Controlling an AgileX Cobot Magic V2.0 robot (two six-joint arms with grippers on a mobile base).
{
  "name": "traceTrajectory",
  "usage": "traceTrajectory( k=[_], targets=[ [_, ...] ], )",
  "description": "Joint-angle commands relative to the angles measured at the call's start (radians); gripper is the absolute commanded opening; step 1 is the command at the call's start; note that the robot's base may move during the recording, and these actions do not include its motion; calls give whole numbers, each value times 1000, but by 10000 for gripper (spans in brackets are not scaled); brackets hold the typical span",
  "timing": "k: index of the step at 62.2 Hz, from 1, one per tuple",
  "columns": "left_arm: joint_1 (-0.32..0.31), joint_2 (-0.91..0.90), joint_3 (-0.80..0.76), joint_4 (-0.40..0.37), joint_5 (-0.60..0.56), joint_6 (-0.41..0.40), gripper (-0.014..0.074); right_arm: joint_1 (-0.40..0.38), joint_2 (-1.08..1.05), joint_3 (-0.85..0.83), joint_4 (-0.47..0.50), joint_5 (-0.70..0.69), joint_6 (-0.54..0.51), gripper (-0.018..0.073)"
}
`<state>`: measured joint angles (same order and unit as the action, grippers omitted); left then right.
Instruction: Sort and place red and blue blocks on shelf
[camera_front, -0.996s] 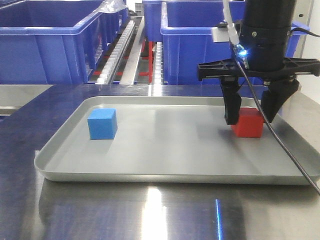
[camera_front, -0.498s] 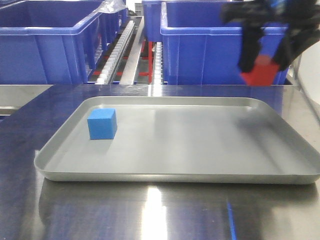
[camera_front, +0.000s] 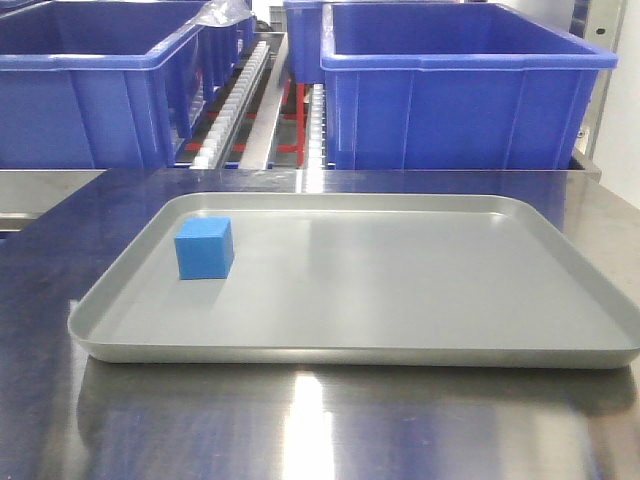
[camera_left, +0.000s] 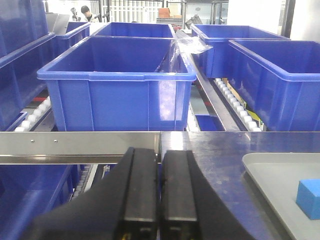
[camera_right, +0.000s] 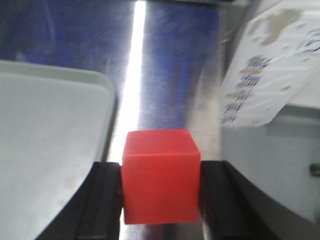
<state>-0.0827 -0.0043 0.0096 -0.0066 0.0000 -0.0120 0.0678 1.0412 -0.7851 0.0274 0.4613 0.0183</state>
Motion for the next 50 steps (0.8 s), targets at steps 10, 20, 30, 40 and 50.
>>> traceTrajectory(
  k=[10, 20, 30, 40, 50],
  targets=[
    [3, -20, 25, -2, -90, -2, 125, -20, -235, 140, 18, -222, -13, 350],
    [3, -20, 25, -2, -90, -2, 125, -20, -422, 252, 18, -309, -13, 350],
    [3, -20, 25, -2, -90, -2, 125, -20, -589, 326, 18, -357, -13, 350],
    [3, -20, 25, -2, -90, -2, 125, -20, -696, 356, 18, -366, -13, 350],
    [3, -20, 25, -2, -90, -2, 125, -20, -714, 357, 18, -364, -13, 350]
  ],
)
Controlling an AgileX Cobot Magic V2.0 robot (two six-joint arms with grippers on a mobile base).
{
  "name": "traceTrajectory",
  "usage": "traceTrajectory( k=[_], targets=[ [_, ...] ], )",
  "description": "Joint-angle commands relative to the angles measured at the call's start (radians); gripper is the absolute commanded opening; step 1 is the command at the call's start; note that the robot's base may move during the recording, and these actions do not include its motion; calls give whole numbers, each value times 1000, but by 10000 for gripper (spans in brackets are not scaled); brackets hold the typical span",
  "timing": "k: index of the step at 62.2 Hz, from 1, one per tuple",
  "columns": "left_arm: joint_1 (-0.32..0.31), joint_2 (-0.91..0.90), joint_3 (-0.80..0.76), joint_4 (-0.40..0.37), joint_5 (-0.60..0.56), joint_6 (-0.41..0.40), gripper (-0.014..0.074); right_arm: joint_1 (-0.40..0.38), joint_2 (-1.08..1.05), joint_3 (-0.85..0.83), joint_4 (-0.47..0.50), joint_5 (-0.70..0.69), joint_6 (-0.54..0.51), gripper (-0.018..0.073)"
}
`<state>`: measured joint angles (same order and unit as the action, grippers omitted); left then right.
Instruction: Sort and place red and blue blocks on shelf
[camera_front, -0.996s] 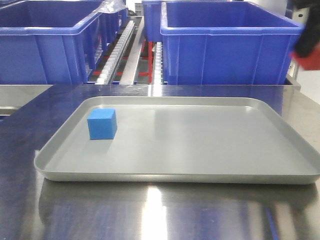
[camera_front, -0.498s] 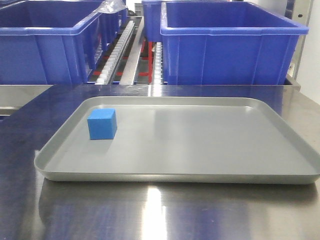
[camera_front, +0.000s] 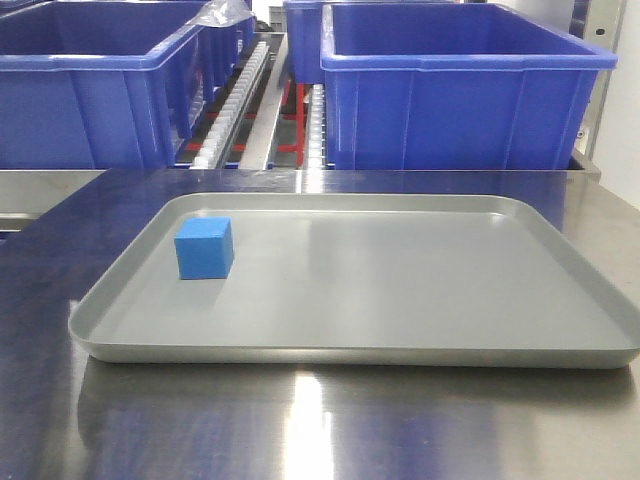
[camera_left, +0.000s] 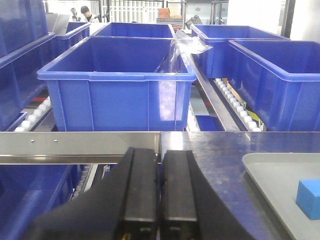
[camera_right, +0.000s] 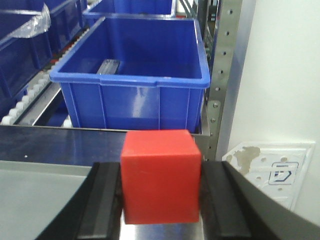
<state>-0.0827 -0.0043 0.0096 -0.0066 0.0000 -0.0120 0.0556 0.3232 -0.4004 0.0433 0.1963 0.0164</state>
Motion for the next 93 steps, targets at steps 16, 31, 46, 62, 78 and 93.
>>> traceTrajectory(
  k=[16, 31, 46, 62, 78, 93],
  targets=[
    [3, -20, 25, -2, -90, -2, 125, -8, 4, -28, 3, -98, -10, 350],
    [3, -20, 25, -2, -90, -2, 125, -8, 4, -28, 3, -98, -10, 350],
    [3, -20, 25, -2, -90, -2, 125, -8, 4, -28, 3, -98, -10, 350],
    [3, -20, 25, -2, -90, -2, 125, -8, 4, -28, 3, -98, -10, 350],
    [3, -3, 4, -2, -98, -2, 125, -8, 4, -28, 3, -98, -10, 350],
    [1, 206, -146, -2, -98, -4, 125, -8, 4, -28, 3, -98, -10, 350]
  ],
)
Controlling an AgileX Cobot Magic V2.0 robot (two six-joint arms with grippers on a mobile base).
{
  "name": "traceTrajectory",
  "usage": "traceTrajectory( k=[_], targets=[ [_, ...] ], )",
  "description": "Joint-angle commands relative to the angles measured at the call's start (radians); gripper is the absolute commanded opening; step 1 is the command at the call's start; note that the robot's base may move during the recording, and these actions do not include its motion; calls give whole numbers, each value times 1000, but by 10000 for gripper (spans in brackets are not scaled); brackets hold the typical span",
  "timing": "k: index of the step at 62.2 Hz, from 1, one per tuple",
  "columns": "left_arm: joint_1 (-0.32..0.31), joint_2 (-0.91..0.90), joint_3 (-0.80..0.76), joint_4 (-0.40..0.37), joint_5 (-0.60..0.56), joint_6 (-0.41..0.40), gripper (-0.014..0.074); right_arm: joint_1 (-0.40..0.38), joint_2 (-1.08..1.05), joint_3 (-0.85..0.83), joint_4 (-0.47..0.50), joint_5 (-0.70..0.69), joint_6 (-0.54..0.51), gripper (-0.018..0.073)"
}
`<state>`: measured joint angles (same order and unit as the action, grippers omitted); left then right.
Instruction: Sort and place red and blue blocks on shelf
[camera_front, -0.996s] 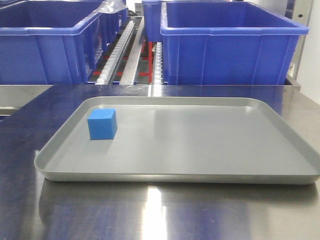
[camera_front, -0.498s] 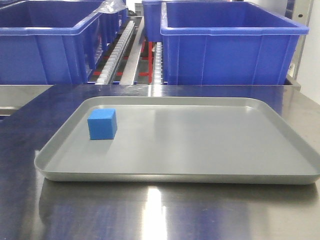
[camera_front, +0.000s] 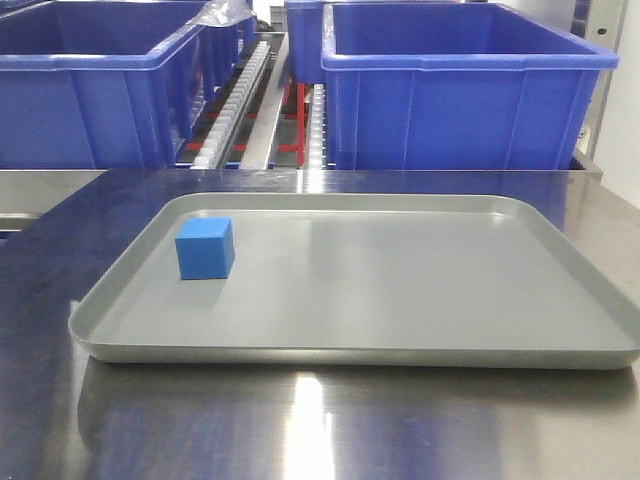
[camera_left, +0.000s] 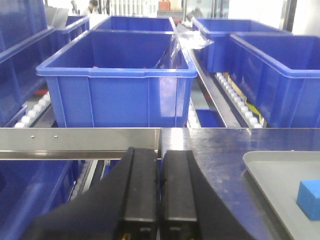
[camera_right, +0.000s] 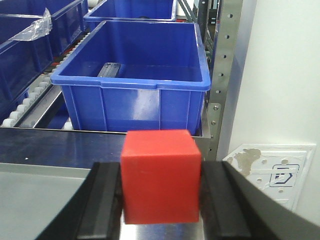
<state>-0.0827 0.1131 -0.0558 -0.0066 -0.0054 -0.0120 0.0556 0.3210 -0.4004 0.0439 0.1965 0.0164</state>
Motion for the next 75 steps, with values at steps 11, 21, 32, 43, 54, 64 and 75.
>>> traceTrajectory(
  k=[11, 21, 32, 43, 54, 64, 75],
  targets=[
    [-59, 369, -216, -2, -93, -6, 125, -8, 6, -28, 2, -98, -10, 350],
    [-197, 629, -367, -2, -61, -6, 125, -8, 6, -28, 2, -98, -10, 350],
    [-365, 857, -508, -6, -51, -6, 125, -8, 6, -28, 2, -98, -10, 350],
    [-474, 994, -623, -25, 30, -15, 125, -8, 6, -28, 2, -98, -10, 350],
    [-511, 1105, -788, -43, 264, -151, 125, -8, 6, -28, 2, -98, -10, 350],
    [-520, 1217, -946, -43, 490, -217, 127, -8, 6, -28, 2, -97, -10, 350],
    [-520, 1327, -1081, -39, 670, -378, 172, -8, 6, -28, 2, -97, -10, 350]
  ],
)
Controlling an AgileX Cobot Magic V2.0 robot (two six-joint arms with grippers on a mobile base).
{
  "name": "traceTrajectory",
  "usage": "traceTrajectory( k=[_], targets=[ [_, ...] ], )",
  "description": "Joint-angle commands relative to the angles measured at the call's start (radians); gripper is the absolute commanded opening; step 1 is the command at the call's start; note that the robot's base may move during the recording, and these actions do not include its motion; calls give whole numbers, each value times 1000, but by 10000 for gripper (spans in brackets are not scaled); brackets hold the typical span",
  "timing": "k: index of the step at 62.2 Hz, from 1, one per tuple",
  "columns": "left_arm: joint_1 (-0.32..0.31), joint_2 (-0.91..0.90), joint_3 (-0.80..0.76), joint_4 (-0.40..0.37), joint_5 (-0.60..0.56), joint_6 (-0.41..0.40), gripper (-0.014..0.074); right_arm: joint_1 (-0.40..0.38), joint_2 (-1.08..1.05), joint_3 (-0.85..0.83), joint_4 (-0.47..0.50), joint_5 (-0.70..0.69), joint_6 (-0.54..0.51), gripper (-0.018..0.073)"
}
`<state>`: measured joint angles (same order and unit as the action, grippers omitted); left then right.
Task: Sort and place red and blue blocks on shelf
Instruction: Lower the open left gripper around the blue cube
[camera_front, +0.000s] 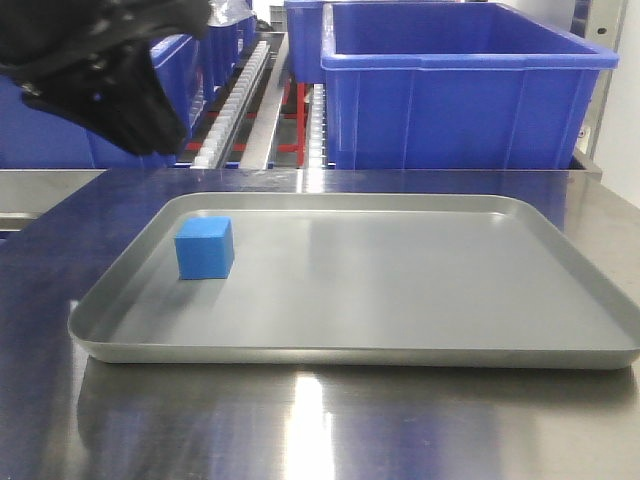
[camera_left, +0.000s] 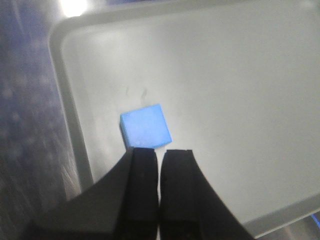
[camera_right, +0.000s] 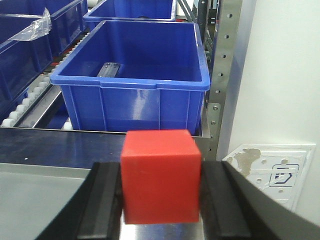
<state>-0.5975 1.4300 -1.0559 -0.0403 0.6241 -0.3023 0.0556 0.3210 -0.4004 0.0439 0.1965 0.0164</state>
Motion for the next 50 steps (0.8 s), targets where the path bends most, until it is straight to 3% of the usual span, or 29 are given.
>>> traceTrajectory(
  k=[1, 12, 18, 50],
  targets=[
    [-6, 19, -96, -6, 54, -111, 185, -8, 6, -28, 2, -97, -10, 350],
    [-6, 117, -200, 26, 207, -258, 439, -8, 6, -28, 2, -97, -10, 350],
    [-6, 162, -242, 51, 238, -307, 532, -8, 6, -28, 2, -97, -10, 350],
    [-7, 335, -494, 76, 420, -326, 542, -8, 6, -28, 2, -97, -10, 350]
  ],
)
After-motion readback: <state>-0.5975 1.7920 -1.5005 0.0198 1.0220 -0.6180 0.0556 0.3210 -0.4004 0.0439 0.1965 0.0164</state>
